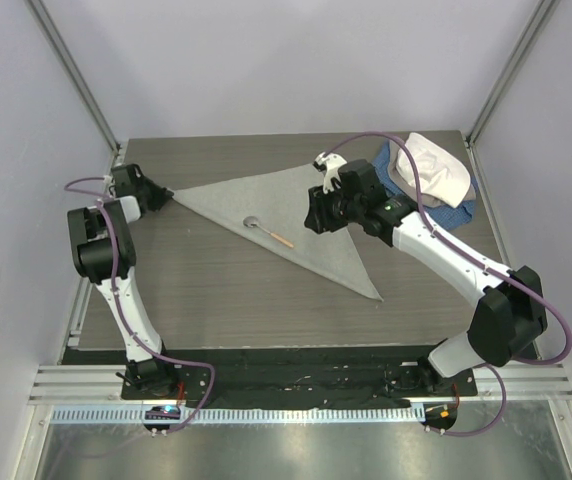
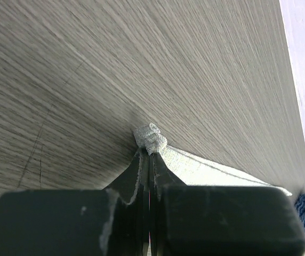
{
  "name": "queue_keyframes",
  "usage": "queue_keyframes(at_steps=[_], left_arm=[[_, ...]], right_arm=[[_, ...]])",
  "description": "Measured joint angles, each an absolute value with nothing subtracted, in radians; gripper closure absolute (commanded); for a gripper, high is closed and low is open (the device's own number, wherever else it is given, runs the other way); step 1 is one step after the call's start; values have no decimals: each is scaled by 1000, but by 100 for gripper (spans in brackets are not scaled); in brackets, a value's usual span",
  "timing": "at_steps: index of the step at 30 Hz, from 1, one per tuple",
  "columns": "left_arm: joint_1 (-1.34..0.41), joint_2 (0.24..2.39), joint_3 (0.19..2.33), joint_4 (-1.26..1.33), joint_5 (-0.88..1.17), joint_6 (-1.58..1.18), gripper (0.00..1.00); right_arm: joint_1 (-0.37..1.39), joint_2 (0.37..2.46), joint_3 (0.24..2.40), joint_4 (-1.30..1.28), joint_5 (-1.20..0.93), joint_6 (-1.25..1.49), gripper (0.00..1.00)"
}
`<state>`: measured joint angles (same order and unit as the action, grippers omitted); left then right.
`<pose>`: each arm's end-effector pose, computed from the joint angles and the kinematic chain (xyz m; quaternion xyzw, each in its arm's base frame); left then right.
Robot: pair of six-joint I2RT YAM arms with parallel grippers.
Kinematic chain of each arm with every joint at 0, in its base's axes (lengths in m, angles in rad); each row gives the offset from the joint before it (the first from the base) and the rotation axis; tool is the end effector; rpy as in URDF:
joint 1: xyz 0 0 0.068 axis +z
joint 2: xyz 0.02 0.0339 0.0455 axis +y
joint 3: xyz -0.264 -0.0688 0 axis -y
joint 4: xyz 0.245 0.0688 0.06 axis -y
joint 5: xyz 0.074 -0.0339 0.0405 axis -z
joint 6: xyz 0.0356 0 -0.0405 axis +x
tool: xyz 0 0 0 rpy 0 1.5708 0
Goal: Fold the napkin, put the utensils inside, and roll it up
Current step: Fold the napkin
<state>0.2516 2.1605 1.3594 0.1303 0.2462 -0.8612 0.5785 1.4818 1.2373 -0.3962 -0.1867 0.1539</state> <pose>0.4529 0.1075 0.1313 -0.4266 0.7870 -0.2350 0.3786 0.2778 0.1893 0.3102 -0.2284 0.8611 0.2377 0.3871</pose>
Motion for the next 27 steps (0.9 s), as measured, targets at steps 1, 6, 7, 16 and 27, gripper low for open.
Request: queue_keyframes(at_steps=[1,6,7,16,27], left_arm=[[252,2160,1359,131,249,-857,100],[267,2152,1315,192,278,-852,100],[272,2148,1301,207,286,-851,100],[294,2086,1164,314,340,-855,100],[178,1882,1031,400,382,-830,100]], right_arm=[[579,1482,1235,-396,-186,154,57],[579,1482,1216,-396,-186,154,58],[579,1482,1212,-395,-186,154,58],[570,1488,1164,-369,-135,200,58],[500,1487,1048,-308,-101,271,58]])
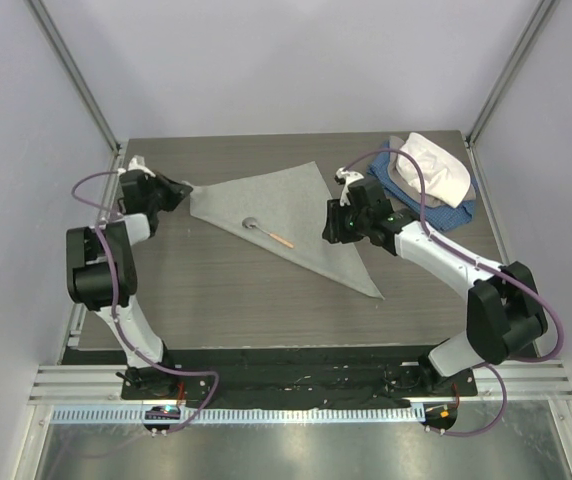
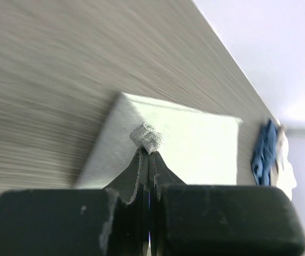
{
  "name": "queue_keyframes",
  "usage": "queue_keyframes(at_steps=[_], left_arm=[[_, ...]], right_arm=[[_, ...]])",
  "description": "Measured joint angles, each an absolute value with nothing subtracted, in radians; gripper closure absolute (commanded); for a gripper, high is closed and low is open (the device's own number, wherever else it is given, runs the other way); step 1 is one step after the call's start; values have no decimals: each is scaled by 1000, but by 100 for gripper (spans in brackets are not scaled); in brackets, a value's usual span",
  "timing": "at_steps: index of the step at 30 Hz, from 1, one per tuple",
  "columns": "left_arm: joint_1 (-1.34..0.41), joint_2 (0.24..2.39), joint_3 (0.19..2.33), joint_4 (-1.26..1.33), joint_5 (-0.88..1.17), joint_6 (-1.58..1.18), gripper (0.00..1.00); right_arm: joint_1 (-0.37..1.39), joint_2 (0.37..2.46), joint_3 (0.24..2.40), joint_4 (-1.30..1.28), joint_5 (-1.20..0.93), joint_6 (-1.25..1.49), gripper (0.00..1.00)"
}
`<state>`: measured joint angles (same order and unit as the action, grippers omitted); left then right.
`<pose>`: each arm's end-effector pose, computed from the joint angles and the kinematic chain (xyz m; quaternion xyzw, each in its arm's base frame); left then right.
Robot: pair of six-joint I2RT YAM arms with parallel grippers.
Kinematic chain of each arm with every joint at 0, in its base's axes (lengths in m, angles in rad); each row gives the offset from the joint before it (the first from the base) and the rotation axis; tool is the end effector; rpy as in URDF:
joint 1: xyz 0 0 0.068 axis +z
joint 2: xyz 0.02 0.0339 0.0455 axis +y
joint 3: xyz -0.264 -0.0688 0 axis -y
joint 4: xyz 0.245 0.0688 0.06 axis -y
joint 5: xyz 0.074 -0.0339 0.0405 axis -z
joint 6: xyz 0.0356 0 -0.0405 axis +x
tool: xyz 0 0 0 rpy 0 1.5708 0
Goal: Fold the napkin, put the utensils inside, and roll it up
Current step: Fold the napkin
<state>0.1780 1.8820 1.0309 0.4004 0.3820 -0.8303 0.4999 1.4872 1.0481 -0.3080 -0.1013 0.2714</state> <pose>0.3998 0.0584 0.1735 -0.3135 0.7770 -0.3195 0.4425 0.2839 0.1592 0.2524 -0.1245 0.9069 0.1934 0.3530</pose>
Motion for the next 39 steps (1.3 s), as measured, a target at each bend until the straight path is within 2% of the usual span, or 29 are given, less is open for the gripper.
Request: queue_keyframes(at_steps=[17,39], left_arm=[[-185,1819,970,392,386,-765,100],[-396,1909,970,391,405,-707,100]], right_arm=[[500,1470,995,-257,-117,320,58],[500,1470,989,-239,-137,329,58]])
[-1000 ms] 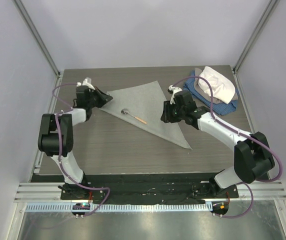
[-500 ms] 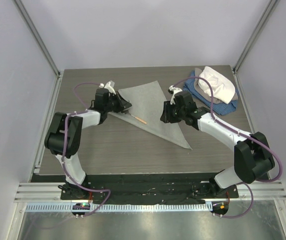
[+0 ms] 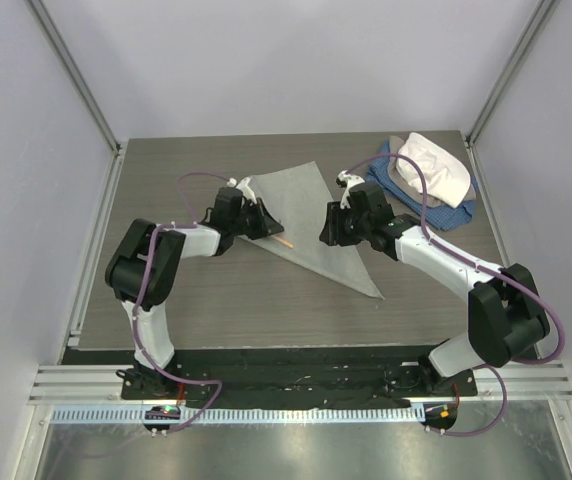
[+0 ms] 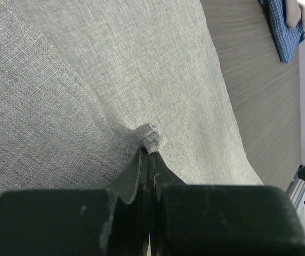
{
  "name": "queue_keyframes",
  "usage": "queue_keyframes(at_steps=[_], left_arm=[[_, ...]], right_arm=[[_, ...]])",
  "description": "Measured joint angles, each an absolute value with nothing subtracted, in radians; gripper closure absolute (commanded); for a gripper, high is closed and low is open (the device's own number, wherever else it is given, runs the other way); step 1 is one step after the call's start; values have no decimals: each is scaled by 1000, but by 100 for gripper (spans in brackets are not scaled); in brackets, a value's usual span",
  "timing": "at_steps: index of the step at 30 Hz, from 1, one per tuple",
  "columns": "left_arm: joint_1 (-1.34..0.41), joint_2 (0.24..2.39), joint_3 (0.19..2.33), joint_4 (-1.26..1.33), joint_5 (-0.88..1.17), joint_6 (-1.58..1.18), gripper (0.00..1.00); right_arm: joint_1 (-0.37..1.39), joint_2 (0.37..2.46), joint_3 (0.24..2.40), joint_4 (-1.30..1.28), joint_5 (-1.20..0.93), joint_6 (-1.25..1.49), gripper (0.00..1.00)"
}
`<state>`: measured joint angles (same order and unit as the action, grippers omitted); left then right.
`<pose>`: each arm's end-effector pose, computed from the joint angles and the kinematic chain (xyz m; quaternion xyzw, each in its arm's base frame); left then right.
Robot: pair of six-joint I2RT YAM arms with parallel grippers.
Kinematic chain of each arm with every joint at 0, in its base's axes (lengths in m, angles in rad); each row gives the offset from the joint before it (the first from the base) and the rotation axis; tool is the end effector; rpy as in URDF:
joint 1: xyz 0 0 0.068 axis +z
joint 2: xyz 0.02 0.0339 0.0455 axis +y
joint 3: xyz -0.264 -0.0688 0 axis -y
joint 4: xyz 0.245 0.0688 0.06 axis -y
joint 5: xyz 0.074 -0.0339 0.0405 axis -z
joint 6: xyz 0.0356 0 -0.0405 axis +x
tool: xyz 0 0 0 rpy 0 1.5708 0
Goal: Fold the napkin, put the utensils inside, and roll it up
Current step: Fold the napkin
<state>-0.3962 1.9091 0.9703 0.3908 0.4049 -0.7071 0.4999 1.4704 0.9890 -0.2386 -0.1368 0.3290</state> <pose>0.3561 -0.1642 0.1447 -0.0350 0.8592 -0.4006 0.3164 0.2791 0.1579 0.2439 -0.1057 0.9030 0.2228 0.3518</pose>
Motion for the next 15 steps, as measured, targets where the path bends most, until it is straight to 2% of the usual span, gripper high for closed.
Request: queue_keyframes(at_steps=[15], left_arm=[[-479,1946,971,392,406,-689,100]], right_arm=[[500,1470,985,-238,-152,334,58]])
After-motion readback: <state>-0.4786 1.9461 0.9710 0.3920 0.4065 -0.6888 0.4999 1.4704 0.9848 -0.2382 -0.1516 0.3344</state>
